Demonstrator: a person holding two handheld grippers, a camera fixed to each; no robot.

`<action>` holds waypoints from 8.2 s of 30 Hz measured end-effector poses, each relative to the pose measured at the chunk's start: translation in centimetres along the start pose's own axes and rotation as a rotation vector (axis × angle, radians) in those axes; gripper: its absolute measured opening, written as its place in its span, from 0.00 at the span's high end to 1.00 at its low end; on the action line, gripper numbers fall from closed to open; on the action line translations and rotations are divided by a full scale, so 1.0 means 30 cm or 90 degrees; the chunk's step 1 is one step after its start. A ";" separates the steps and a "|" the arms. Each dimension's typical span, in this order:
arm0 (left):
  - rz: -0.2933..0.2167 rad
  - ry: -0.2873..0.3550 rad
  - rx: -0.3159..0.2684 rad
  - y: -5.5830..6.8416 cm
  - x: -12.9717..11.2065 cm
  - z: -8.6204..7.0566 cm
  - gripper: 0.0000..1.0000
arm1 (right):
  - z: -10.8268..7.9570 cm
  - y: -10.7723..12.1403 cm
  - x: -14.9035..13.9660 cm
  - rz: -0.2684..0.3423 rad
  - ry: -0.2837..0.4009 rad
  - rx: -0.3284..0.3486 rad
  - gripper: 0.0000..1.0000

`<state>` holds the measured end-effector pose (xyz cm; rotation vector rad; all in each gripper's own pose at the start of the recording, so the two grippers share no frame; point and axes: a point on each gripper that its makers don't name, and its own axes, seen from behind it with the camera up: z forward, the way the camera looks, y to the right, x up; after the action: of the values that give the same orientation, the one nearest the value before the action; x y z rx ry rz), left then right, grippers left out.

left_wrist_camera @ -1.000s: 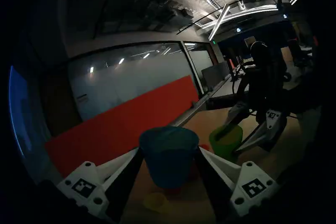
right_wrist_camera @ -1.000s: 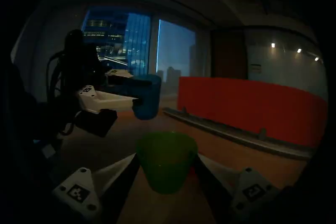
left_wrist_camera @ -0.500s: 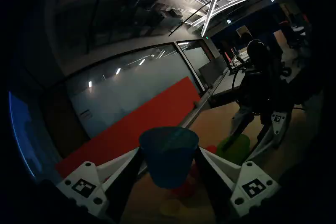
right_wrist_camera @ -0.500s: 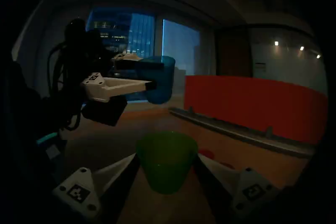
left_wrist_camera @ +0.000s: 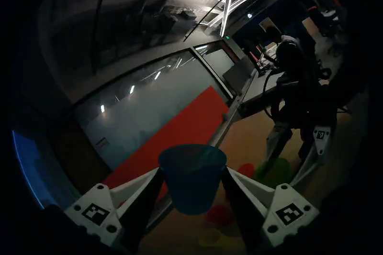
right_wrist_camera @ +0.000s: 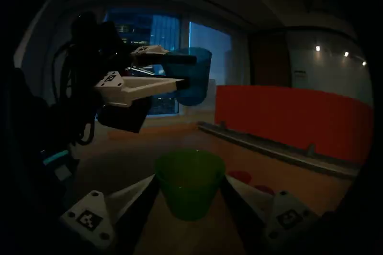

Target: Pour water

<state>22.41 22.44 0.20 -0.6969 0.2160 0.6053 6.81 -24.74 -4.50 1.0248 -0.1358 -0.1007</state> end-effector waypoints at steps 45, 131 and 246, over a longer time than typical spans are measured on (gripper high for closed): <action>0.173 -0.016 0.018 -0.013 0.075 0.025 0.16 | 0.053 -0.077 0.015 -0.014 0.003 0.034 0.00; 0.370 -0.021 0.047 -0.053 0.163 -0.017 0.16 | 0.021 -0.055 0.055 -0.029 0.021 0.019 0.00; 0.591 -0.020 0.069 -0.064 0.297 -0.049 0.16 | 0.017 -0.069 0.105 -0.034 0.043 0.014 0.00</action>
<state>30.75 24.32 -3.26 -0.4539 0.5492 1.4746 9.79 -26.71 -5.80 1.0528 -0.0486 -0.1131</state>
